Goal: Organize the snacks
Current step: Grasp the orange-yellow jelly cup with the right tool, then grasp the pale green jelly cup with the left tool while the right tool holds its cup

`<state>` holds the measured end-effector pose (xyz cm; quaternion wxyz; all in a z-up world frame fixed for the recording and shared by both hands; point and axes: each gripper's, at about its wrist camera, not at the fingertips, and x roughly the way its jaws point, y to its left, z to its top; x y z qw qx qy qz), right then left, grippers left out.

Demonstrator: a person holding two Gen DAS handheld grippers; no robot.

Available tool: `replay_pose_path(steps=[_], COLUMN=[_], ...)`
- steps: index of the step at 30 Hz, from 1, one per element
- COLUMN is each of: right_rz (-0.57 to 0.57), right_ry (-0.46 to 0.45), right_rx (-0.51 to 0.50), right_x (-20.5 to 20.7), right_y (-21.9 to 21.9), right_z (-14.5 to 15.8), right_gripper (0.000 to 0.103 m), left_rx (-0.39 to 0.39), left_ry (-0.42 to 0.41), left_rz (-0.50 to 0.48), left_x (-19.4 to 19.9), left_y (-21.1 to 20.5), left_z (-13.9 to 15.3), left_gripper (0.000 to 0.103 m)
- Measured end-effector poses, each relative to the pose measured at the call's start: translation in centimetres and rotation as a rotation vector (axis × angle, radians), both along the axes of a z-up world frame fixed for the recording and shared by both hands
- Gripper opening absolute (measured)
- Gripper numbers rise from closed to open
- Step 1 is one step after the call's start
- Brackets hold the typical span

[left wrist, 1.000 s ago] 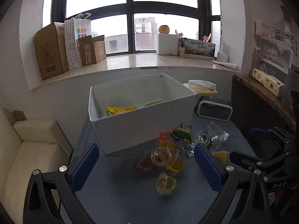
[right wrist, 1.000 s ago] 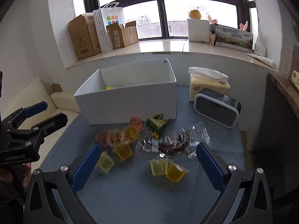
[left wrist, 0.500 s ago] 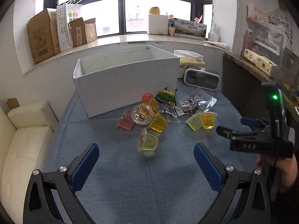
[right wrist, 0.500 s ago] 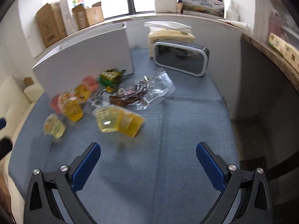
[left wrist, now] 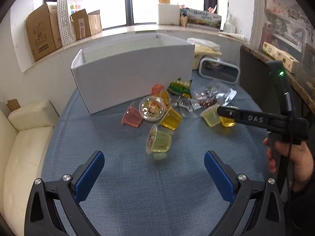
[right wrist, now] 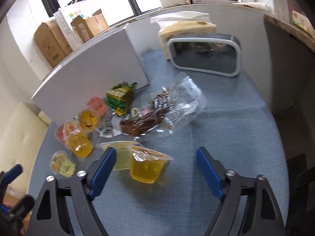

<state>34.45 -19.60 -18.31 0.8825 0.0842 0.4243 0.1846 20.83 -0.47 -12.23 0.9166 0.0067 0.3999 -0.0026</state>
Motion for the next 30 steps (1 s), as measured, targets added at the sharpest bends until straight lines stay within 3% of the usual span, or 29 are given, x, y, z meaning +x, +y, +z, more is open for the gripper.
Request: replay_pose_path(steps=[3, 5, 9, 12, 19, 30], right_rz=[0.019, 0.028, 0.058, 0.056, 0.08, 0.112], right_ry=[0.01, 0.041, 0.026, 0.026, -0.041, -0.122], right_rx=[0.037, 0.071, 0.064, 0.071, -0.016, 0.009], right_x=[-0.1, -0.1, -0.6, -0.5, -1.8, -6.2], right_y=[0.1, 0.0, 0.0, -0.3, 0.3, -0.7], right_z=[0.0, -0.2, -0.4, -0.6, 0.0, 3.4], right_gripper=[0.07, 0.07, 0.062, 0.043, 0.044, 0.044], left_rx=[-0.016, -0.02, -0.025, -0.022, -0.018, -0.038], left_ry=[0.012, 0.014, 0.017, 0.023, 0.027, 0.07], left_rz=[-0.001, -0.004, -0.01, -0.013, -0.022, 0.027], left_x=[0.3, 0.3, 0.3, 0.5, 0.7, 3.5], left_y=[0.1, 0.1, -0.1, -0.4, -0.8, 0.1], left_z=[-0.5, -0.7, -0.8, -1.0, -1.1, -3.0], left_gripper=[0.103, 0.103, 0.103, 0.103, 0.103, 0.103])
